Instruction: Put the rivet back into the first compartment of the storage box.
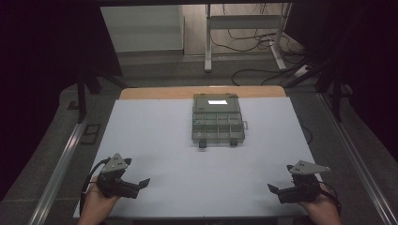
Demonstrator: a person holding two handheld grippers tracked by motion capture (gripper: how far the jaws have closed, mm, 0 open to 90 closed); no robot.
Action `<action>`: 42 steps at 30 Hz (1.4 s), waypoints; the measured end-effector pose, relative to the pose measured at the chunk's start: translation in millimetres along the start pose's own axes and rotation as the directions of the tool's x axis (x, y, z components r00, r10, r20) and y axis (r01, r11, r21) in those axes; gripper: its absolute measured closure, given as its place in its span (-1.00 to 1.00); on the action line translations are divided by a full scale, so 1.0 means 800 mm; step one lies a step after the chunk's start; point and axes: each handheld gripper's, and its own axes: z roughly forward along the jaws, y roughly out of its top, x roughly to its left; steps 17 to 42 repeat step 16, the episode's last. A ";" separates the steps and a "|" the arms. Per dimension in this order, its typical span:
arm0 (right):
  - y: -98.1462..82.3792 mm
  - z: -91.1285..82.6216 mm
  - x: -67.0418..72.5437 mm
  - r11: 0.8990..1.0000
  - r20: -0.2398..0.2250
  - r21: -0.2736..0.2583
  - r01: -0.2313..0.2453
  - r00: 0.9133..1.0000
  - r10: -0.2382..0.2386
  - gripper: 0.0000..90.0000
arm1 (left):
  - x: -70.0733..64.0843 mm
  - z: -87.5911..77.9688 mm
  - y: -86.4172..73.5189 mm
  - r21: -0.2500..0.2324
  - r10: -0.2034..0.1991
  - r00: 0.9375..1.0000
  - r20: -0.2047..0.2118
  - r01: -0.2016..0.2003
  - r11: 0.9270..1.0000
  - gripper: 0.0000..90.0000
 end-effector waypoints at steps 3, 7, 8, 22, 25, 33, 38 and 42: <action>0.000 0.001 0.000 1.000 0.000 0.001 0.003 1.000 -0.003 -1.00 | 0.000 -0.006 -0.009 -0.002 0.002 1.000 -0.010 -0.002 1.000 -1.00; 0.000 0.001 0.000 1.000 0.003 0.001 0.006 1.000 -0.006 -1.00 | 0.000 -0.014 -0.019 -0.006 -0.004 1.000 -0.022 0.004 1.000 -1.00; 0.000 0.001 0.000 1.000 0.003 0.001 0.006 1.000 -0.006 -1.00 | 0.000 -0.016 -0.021 -0.003 -0.010 1.000 -0.023 0.010 1.000 -1.00; -0.001 0.002 0.000 1.000 0.007 0.012 0.007 1.000 -0.008 -1.00 | 0.005 -0.023 -0.033 0.010 -0.034 0.999 -0.042 0.034 0.999 -1.00; -0.001 0.002 0.000 1.000 0.007 0.012 0.007 1.000 -0.008 -1.00 | 0.005 -0.023 -0.033 0.010 -0.034 0.999 -0.042 0.034 0.999 -1.00; -0.001 0.002 0.000 1.000 0.007 0.012 0.007 1.000 -0.008 -1.00 | 0.005 -0.023 -0.033 0.010 -0.034 0.999 -0.042 0.034 0.999 -1.00; -0.001 0.002 0.000 1.000 0.007 0.012 0.007 1.000 -0.008 -1.00 | 0.005 -0.023 -0.033 0.010 -0.034 0.999 -0.042 0.034 0.999 -1.00; -0.001 0.002 0.000 1.000 0.007 0.012 0.007 1.000 -0.008 -1.00 | 0.005 -0.023 -0.033 0.010 -0.034 0.999 -0.042 0.034 0.999 -1.00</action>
